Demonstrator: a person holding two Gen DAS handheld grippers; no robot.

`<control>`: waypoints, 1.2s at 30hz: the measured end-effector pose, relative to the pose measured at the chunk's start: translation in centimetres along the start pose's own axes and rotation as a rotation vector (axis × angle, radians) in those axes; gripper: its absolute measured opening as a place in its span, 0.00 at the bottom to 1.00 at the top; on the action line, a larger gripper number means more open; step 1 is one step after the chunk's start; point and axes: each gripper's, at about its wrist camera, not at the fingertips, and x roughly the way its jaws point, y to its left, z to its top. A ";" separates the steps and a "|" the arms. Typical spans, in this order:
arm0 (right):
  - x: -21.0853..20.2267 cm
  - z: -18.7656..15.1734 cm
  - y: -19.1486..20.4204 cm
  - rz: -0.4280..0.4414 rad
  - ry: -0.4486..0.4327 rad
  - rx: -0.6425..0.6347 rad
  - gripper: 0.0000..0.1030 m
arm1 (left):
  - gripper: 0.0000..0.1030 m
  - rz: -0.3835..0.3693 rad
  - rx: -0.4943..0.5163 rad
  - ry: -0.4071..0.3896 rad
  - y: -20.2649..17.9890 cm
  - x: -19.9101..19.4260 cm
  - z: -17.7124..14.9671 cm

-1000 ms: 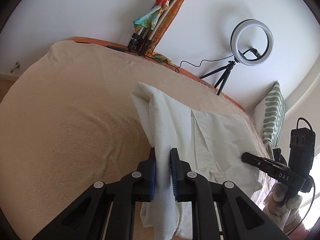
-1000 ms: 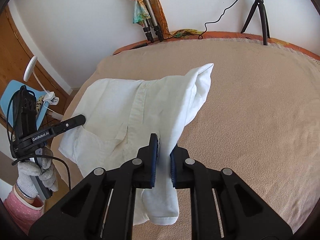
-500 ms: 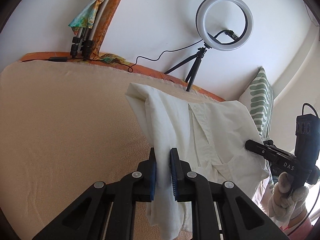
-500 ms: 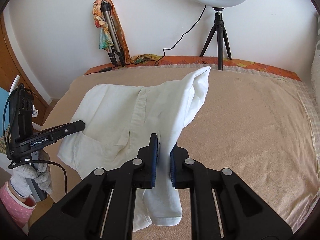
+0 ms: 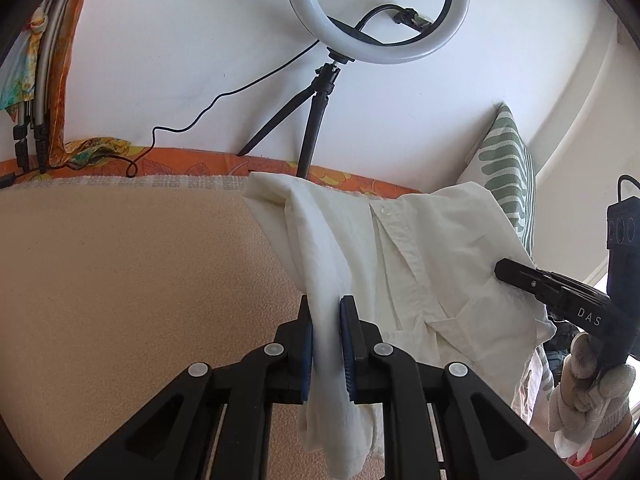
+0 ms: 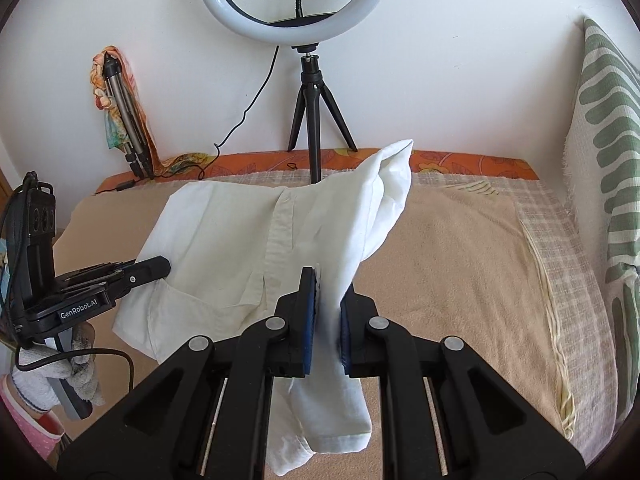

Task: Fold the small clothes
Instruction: 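Grasp the bundle edge with both grippers and fold it over once more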

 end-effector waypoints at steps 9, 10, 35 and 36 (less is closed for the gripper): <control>3.0 2.9 -6.1 -0.110 -0.015 0.012 0.11 | 0.10 0.005 0.043 -0.005 -4.1 7.4 3.5; 3.4 3.1 -6.6 -0.116 -0.016 0.018 0.11 | 0.09 0.005 0.041 -0.003 -4.4 8.2 3.9; 8.7 4.8 -10.3 -0.339 0.036 -0.030 0.37 | 0.17 0.153 0.161 -0.020 -7.7 11.8 4.2; 8.3 4.8 -10.3 -0.346 0.029 -0.030 0.39 | 0.17 0.148 0.164 -0.025 -7.8 11.4 4.2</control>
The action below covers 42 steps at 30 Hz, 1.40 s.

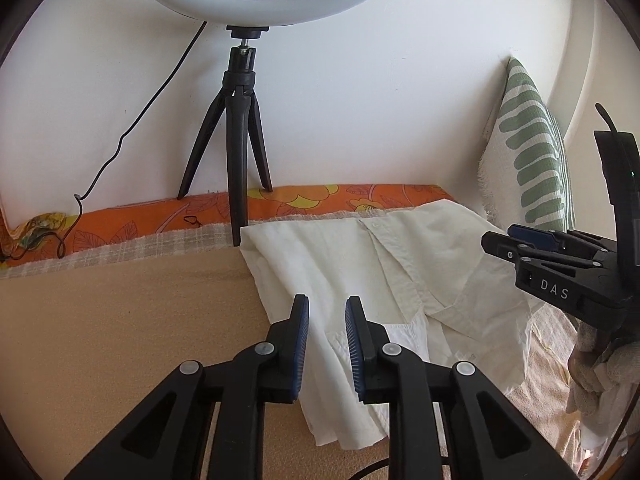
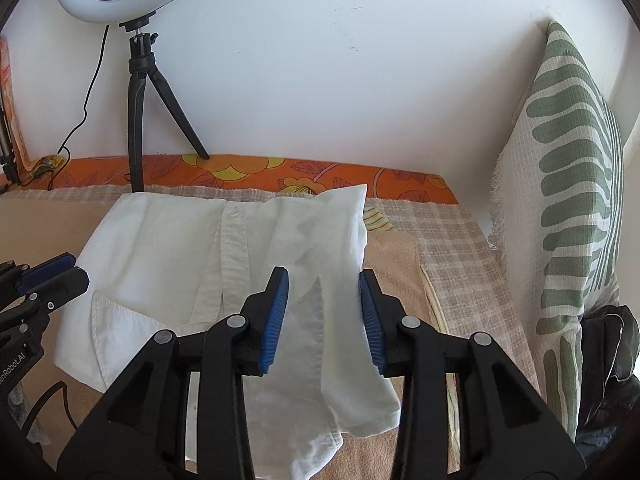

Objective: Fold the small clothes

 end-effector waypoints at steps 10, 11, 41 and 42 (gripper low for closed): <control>-5.0 0.3 -0.7 0.006 -0.051 0.036 0.39 | 0.19 -0.024 0.012 -0.041 -1.1 -5.4 0.4; -5.7 0.2 -0.8 0.010 -0.058 0.044 0.39 | 0.20 -0.025 0.016 -0.047 -1.3 -6.1 0.3; -25.1 -12.6 3.6 0.142 -0.229 0.145 0.88 | 0.93 -0.055 0.132 -0.090 -4.2 -23.1 -10.3; -25.4 -13.1 3.8 0.135 -0.235 0.148 0.91 | 0.94 -0.049 0.144 -0.085 -4.3 -23.2 -10.8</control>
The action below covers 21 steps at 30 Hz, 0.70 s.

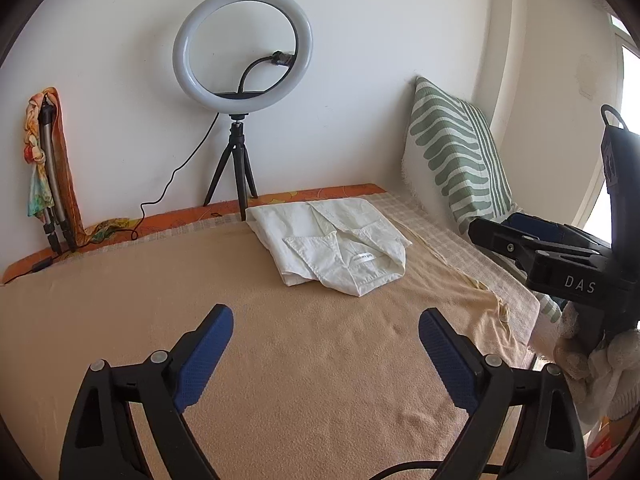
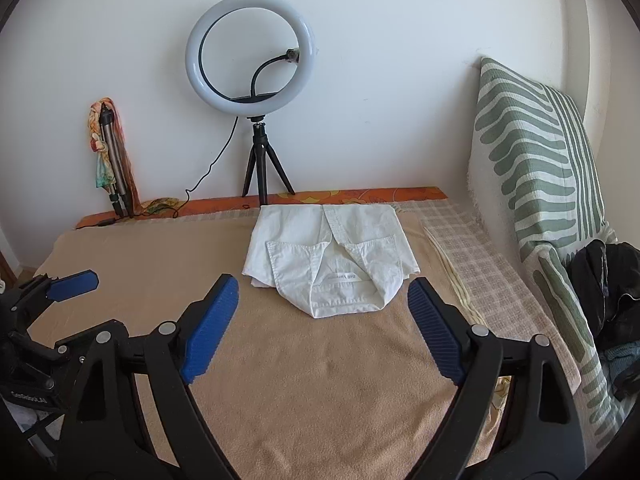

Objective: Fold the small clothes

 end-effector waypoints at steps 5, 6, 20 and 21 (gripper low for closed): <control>-1.5 -1.7 0.7 -0.009 -0.007 -0.011 1.00 | 1.00 0.035 0.013 -0.014 -0.8 -1.5 -1.7; -1.7 -1.9 0.8 -0.009 -0.004 -0.011 1.00 | 1.00 0.041 0.012 -0.020 -0.9 -1.9 -2.0; -4.7 -4.8 2.6 -0.032 -0.012 0.022 1.00 | 1.00 0.176 -0.024 -0.038 -2.7 -6.1 -4.6; -5.0 -5.0 2.8 -0.032 -0.014 0.023 1.00 | 1.00 0.171 -0.032 -0.038 -2.8 -6.3 -4.8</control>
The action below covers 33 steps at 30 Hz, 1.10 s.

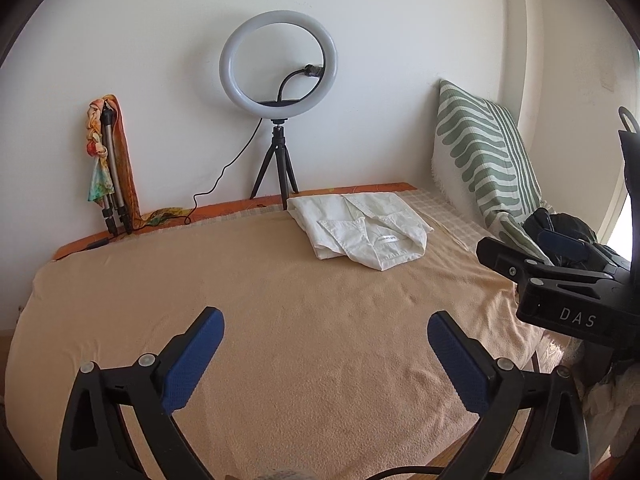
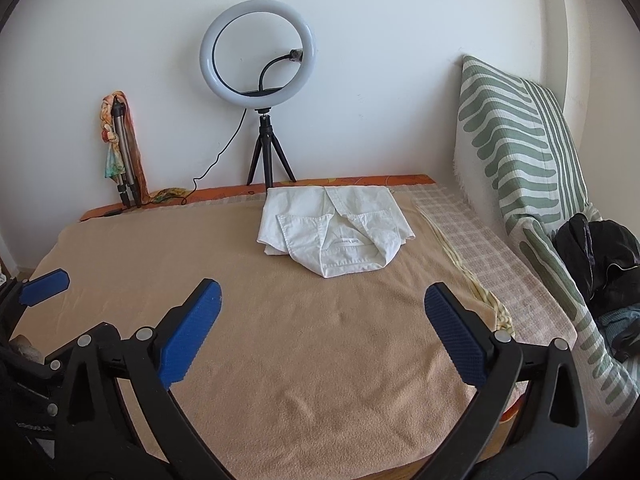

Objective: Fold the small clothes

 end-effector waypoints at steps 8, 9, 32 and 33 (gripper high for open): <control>-0.8 -0.6 0.5 0.015 -0.006 0.008 1.00 | 1.00 -0.003 -0.017 0.012 0.0 -1.0 -1.0; -0.9 -0.7 0.5 0.009 -0.007 0.007 1.00 | 1.00 0.000 -0.019 0.006 0.0 -1.2 -1.1; -2.0 -0.5 0.8 -0.005 -0.042 -0.011 1.00 | 1.00 0.012 -0.008 -0.033 -0.6 -2.5 -0.7; -2.1 -0.5 0.9 -0.007 -0.042 -0.011 1.00 | 1.00 0.014 -0.005 -0.038 -0.6 -2.6 -0.7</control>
